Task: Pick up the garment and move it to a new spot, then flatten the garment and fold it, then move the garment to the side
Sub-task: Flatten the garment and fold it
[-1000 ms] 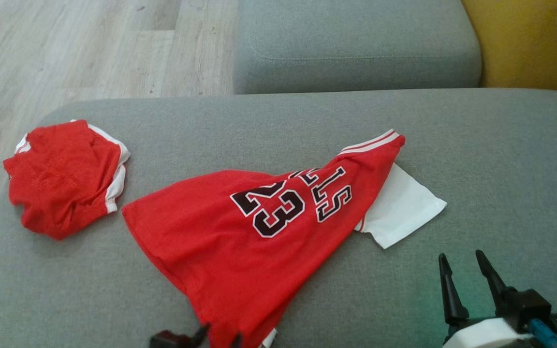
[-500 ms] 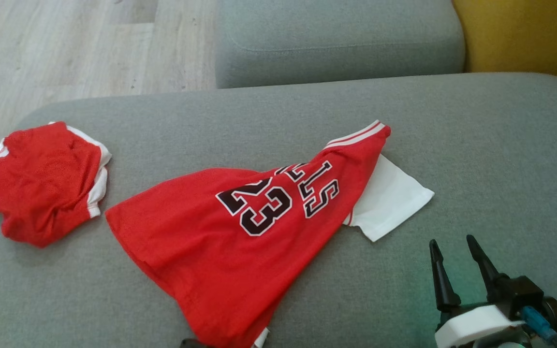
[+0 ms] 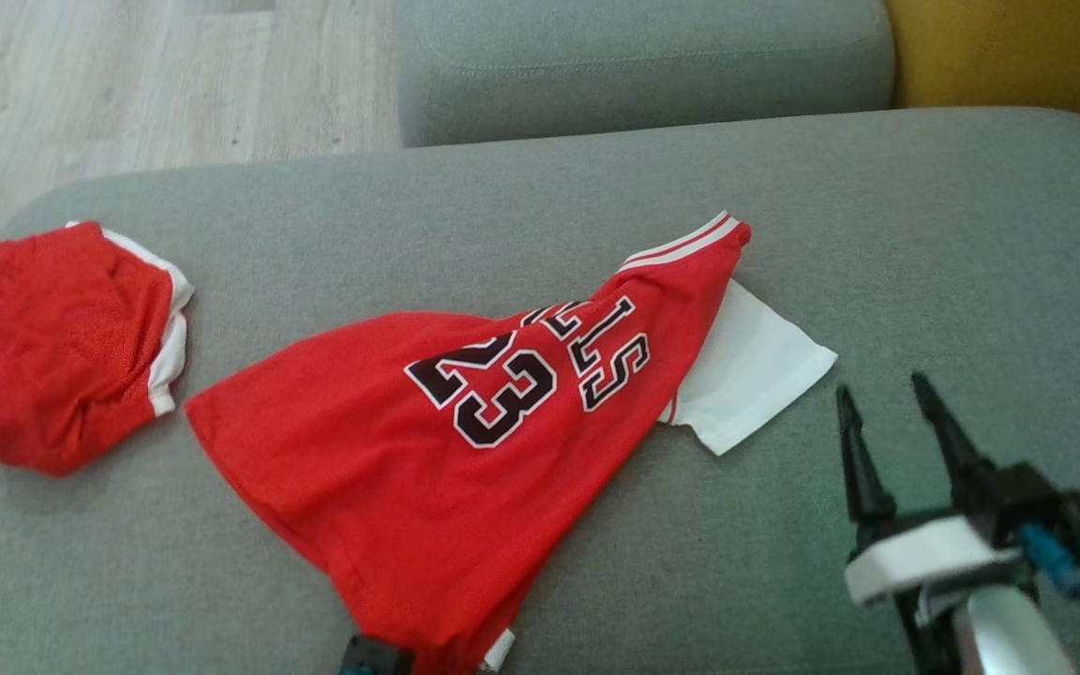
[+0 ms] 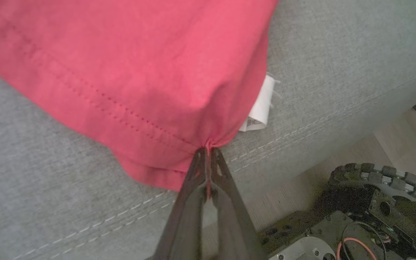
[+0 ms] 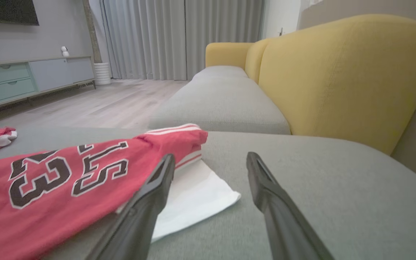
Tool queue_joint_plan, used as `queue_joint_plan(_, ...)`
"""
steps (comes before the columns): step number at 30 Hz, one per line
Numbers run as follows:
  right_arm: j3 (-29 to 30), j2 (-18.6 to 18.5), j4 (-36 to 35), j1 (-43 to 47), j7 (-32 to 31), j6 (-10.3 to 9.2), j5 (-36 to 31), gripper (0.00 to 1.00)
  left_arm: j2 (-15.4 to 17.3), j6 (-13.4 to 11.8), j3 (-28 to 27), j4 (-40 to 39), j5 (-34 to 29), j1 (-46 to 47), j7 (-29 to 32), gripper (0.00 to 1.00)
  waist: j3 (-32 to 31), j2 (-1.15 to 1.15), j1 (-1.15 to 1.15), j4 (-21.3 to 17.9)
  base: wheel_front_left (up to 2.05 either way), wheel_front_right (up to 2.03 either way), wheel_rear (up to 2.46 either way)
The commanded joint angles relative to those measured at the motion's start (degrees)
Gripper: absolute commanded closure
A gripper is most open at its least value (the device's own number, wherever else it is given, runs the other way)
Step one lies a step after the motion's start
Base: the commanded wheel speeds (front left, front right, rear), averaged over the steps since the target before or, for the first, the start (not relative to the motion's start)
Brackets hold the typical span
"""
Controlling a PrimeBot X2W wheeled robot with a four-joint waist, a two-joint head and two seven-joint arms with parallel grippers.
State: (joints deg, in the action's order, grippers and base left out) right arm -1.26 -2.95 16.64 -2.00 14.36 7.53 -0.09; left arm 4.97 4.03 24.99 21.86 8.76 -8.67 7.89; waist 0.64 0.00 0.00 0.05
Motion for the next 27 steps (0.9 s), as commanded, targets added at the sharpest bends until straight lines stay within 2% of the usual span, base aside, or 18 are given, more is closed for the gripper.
queue_joint_plan(1, -1.1, -1.5, -1.7, -3.7, 0.6, -0.04, -0.5, 0.00, -0.5, -0.2, -1.6, -0.8, 0.4, 3.1, -0.6, 1.00, 0.3, 0.00, 0.00, 0.2, 0.00, 0.00, 0.00)
queue_joint_plan(5, 0.1, -3.4, 2.4, -9.1, -1.9, -0.04, -1.8, 0.00, -0.6, 0.0, -1.4, -0.4, 1.0, 4.3, -0.8, 1.00, 1.5, 0.00, 0.00, 0.9, 0.00, 0.00, 0.00)
queue_joint_plan(9, -0.9, -6.0, 9.3, -15.6, -11.0, -0.04, -3.3, 0.00, -0.6, 0.3, -1.3, -2.3, 1.7, 5.5, -0.3, 1.00, 3.2, 0.00, 0.00, 2.3, 0.00, 0.00, 0.00)
queue_joint_plan(12, -2.6, -7.5, 15.0, -20.5, -17.5, -0.04, -2.1, 0.00, -0.4, 0.3, -1.5, -4.8, 2.1, 6.1, 0.3, 1.00, 4.2, 0.00, 0.00, 3.5, 0.00, 0.00, 0.00)
queue_joint_plan(19, -6.2, -10.7, 27.2, -28.2, -26.9, -0.04, 1.1, 0.00, 0.2, 0.5, -1.0, -11.1, 2.3, 7.6, 2.0, 1.00, 5.9, 0.00, 0.00, 7.2, 0.00, 0.00, 0.00)
queue_joint_plan(23, -5.6, -11.9, 32.7, -31.2, -30.5, -0.04, 3.1, 0.00, 0.4, 0.5, -0.6, -14.1, 2.6, 8.4, 3.1, 1.00, 6.6, 0.00, 0.00, 8.8, 0.00, 0.00, 0.00)
queue_joint_plan(27, -5.8, -12.2, 34.8, -32.5, -30.6, -0.04, 3.4, 0.00, 0.4, 0.5, -0.5, -15.4, 2.8, 8.4, 3.5, 1.00, 6.9, 0.00, 0.00, 9.1, 0.00, 0.00, 0.00)
